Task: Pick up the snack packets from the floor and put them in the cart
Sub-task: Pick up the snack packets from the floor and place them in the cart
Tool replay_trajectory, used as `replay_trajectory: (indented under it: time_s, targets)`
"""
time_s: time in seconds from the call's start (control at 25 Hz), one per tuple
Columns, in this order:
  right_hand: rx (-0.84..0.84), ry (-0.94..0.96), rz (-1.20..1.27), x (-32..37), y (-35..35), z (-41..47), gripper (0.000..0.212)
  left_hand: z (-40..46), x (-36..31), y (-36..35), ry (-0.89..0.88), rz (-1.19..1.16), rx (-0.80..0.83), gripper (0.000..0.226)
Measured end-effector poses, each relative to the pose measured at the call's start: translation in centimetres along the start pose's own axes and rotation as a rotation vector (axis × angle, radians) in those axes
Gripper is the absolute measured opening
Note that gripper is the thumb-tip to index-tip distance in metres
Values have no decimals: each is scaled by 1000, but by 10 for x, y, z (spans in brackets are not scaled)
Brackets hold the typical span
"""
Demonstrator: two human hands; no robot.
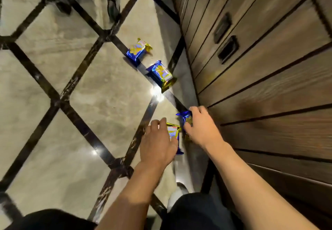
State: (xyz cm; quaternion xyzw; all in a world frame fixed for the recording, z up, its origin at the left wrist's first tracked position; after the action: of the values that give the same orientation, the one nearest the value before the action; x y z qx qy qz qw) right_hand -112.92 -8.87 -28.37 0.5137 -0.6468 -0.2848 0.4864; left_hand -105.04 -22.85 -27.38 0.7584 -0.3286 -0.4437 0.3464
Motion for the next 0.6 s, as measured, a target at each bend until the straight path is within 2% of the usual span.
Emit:
replay_trajectory:
  time_s: [0.12, 0.32, 0.48, 0.6]
  targets:
    - [61, -54, -23, -33, -71, 33, 72, 30, 16, -68, -21, 1, 41, 72]
    - [86, -101, -336, -80, -129, 57, 86, 52, 43, -167, 29, 11, 133, 85]
    - [55, -153, -202, -98, -152, 72, 86, 56, 51, -212, 140, -70, 137, 94]
    - [8, -177, -124, -103, -161, 82, 88, 60, 51, -218, 148, -89, 50, 99]
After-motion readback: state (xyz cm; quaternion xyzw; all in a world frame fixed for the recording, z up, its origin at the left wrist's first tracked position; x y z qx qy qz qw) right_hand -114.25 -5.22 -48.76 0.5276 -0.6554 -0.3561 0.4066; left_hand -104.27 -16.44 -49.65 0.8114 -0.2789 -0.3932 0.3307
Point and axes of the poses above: each hand's wrist, its own z-axis towards the middle knuckle, its own y-axis out of the back of the hand, x = y × z, the point moved 10 cm from there along z, towards the middle knuckle, and after that the axes turned 5 degrees about -x, right-handed, at the moved point
